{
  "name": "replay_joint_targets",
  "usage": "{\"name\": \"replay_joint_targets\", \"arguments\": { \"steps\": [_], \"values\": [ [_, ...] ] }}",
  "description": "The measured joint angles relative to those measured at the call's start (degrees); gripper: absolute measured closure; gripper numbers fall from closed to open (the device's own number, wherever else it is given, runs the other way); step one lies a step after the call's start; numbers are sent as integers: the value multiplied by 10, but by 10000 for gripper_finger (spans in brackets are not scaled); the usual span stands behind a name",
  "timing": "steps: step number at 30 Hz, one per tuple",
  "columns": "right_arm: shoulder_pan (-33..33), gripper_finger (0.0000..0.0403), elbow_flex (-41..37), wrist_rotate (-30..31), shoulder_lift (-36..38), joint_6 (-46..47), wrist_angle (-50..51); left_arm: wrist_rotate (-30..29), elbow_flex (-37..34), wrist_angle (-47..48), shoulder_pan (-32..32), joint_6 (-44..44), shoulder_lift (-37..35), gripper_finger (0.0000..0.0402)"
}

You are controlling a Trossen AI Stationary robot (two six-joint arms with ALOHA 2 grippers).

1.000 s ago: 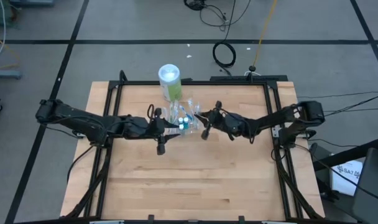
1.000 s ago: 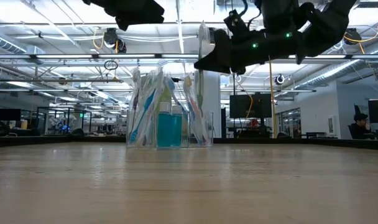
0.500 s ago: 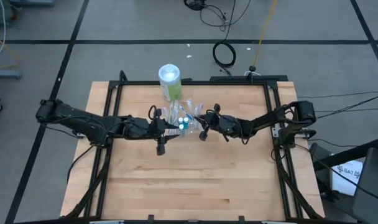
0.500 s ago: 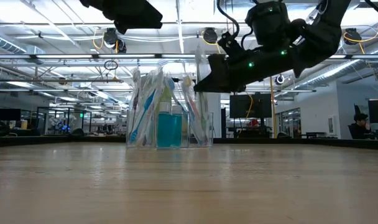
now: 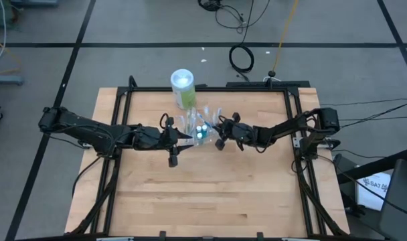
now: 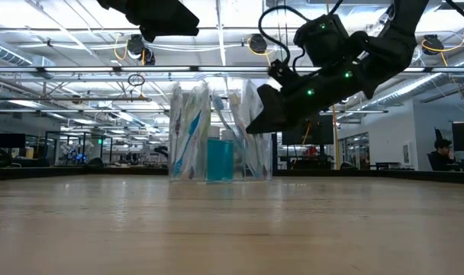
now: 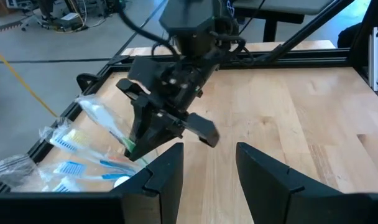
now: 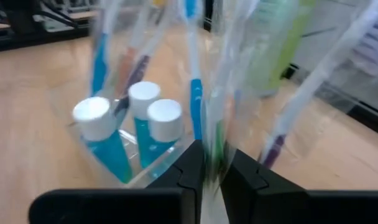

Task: Pick & Place toothbrushing station
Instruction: Put the green toothbrush into the right side of the transparent organizer, then return to Home Position

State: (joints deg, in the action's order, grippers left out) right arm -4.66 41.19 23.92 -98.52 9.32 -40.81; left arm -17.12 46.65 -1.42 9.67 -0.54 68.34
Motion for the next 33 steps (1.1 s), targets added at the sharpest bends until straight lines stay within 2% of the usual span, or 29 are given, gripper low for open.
{"name": "replay_joint_targets", "arguments": {
  "steps": [6, 12, 16, 21, 30, 33],
  "values": [
    [-11, 351, 0, 0, 0, -10, 6, 0, 0, 0, 0, 0, 0, 250],
    [-10, 303, 0, 0, 0, -21, 6, 0, 0, 0, 0, -3, 0, 250],
    [-8, 273, 0, -2, 31, -22, 20, -15, 0, 4, 0, -10, -1, 250],
    [10, 255, 0, -2, 124, -68, 126, -19, 0, 68, 2, 7, -50, 250],
    [67, 261, 0, -2, 375, -232, 344, -26, -1, 236, 6, -15, -199, 250],
    [78, 260, 0, -2, 445, -179, 390, -44, -14, 278, 6, -36, -246, 250]
  ]
}}
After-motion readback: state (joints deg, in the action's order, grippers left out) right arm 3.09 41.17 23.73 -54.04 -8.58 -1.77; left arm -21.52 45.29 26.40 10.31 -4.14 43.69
